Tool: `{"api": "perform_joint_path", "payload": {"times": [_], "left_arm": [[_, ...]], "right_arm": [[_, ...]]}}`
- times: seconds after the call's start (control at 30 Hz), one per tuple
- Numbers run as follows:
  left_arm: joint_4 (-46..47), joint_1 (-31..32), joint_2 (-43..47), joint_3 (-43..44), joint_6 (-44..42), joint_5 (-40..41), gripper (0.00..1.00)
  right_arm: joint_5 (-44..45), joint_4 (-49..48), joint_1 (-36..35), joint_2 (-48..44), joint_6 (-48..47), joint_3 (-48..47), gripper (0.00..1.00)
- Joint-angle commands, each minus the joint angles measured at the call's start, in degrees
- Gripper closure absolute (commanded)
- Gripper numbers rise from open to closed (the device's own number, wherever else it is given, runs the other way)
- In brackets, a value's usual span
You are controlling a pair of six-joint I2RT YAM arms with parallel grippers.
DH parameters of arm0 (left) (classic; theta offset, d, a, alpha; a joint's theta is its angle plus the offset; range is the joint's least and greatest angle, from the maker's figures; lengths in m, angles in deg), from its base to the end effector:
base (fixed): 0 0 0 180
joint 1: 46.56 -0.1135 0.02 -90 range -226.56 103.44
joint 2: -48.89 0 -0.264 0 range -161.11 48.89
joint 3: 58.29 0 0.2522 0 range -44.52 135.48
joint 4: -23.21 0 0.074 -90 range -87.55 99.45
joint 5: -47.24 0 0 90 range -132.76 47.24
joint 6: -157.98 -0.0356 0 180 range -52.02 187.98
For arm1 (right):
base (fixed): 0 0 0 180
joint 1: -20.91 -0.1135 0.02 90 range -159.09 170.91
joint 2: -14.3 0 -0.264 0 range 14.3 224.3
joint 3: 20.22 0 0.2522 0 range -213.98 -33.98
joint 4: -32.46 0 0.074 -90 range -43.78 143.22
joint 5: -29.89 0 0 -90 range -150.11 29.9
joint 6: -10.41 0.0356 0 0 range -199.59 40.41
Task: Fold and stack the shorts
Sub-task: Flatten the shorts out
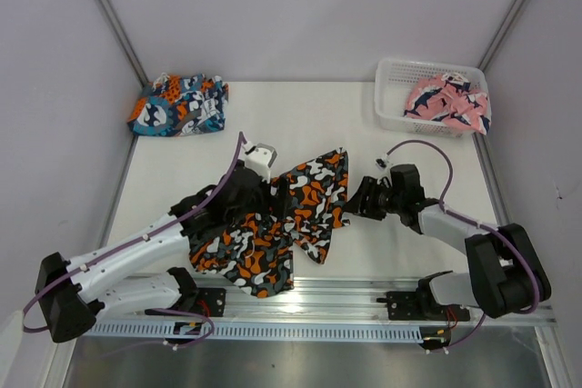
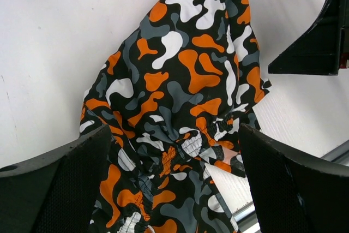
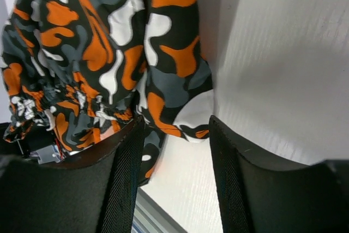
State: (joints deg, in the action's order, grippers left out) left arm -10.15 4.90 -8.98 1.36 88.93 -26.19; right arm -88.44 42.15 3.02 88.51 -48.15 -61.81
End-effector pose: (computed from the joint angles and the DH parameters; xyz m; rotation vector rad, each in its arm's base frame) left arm 0.1474 -0.1687 0.2883 0.3917 2.0930 -0.4515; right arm 0.2218 0.0893 0.1607 0.0173 2.4135 0.9926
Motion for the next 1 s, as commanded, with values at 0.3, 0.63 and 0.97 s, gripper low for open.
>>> {"api": "perform_joint_path", "payload": {"times": [0.3, 0.63, 0.97], "left_arm": [[2.5, 1.4, -0.7, 1.7, -1.1, 4.3, 0.01], [5.7, 4.3, -2.2, 0.3, -1.9, 6.6, 0.01], [3.4, 19.2, -15.9, 6.8, -9.9, 12.4, 0.01]], "right_arm": [[9.7, 3.6, -6.2, 4.8, -1.7, -2.7, 0.48], [19.9, 12.2, -12.2, 8.8, -2.4, -6.7, 0.86], [22.2, 19.0, -11.3, -0.2, -1.7, -7.5, 1.0]]}}
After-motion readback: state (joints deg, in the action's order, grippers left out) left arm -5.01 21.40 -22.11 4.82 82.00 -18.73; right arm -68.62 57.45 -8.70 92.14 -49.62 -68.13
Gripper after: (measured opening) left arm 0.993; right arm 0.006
